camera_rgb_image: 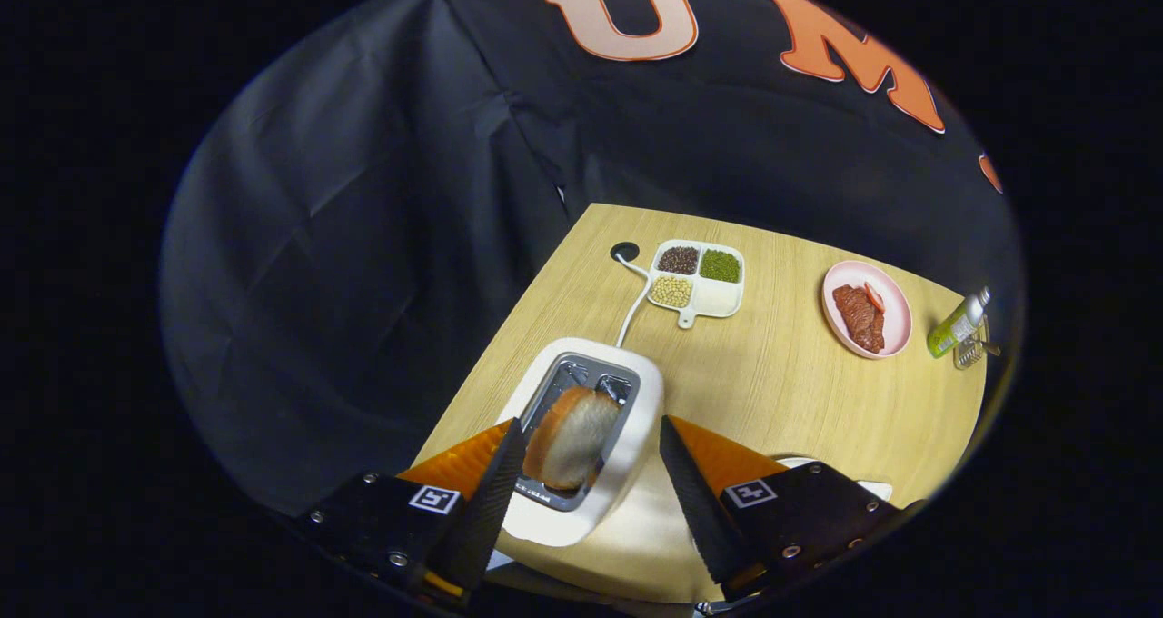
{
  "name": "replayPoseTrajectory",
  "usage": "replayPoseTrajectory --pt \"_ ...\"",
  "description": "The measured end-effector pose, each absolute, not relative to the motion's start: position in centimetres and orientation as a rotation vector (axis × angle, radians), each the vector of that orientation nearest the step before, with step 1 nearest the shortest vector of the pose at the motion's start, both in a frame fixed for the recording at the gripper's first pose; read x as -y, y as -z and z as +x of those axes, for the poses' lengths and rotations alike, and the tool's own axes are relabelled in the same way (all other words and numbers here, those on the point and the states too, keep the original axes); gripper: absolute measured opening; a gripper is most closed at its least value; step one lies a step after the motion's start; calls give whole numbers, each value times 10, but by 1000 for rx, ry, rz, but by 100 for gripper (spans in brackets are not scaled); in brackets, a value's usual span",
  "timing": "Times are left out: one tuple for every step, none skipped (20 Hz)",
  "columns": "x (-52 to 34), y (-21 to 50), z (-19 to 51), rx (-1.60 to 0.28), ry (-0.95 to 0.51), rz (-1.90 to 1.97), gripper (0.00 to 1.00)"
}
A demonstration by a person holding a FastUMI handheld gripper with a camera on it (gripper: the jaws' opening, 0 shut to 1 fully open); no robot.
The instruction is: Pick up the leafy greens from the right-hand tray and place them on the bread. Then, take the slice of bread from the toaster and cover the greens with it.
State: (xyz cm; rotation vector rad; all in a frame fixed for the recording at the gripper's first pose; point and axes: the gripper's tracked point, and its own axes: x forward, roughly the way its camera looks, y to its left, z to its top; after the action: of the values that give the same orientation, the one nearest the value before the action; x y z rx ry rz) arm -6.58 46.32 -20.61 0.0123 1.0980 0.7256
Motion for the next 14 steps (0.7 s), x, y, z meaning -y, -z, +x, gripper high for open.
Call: replayPoseTrajectory --pt "-468 209 -65 -1112 -715 2 90" --pt "-471 213 -66 -1128 -704 -15 89" --pt "-473 218 -65 -1145 -688 -33 89" --pt "-474 225 -67 -1166 -666 -52 87" --pt "-474 232 -67 -1190 -640 -72 86" --pt "-473 238 -70 -1209 -626 -91 83" --pt "-473 243 -70 -1221 -616 -106 82" --pt "-473 245 -72 -1230 -611 -122 78" --pt "-471 246 -73 -1243 -601 -136 75" --pt "-472 249 -76 -1258 -594 -145 71" --pt "-470 251 -76 -1273 -584 -150 67" --pt "-468 253 -78 -1284 -580 -149 60" --pt "-469 254 -79 -1294 -582 -141 53" --pt "-473 257 -81 -1306 -598 -137 41"
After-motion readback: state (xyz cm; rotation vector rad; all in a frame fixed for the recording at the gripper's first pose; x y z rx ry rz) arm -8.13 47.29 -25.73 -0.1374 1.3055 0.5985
